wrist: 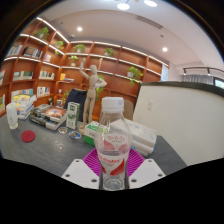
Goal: Pour water
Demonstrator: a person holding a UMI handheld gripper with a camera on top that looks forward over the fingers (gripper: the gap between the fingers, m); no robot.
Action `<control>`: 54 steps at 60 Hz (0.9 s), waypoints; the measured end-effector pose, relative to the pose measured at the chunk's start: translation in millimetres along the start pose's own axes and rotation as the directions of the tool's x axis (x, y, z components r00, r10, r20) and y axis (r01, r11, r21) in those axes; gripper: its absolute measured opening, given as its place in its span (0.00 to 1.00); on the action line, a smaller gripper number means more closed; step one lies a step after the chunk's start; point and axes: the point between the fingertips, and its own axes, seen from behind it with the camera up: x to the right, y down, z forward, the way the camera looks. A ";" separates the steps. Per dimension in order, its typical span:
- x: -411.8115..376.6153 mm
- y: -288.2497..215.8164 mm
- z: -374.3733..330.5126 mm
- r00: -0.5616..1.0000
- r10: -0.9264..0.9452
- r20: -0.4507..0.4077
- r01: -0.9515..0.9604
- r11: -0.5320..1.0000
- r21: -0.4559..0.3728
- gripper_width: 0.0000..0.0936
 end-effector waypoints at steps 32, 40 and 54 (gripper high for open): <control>-241.0 -133.0 44.7 0.579 -0.810 0.093 0.802 0.587 0.108 0.34; -294.5 -156.9 47.9 0.313 -0.949 0.031 0.938 0.314 0.147 0.34; -351.0 -172.2 59.6 -0.075 -0.995 -0.069 0.986 -0.084 0.144 0.34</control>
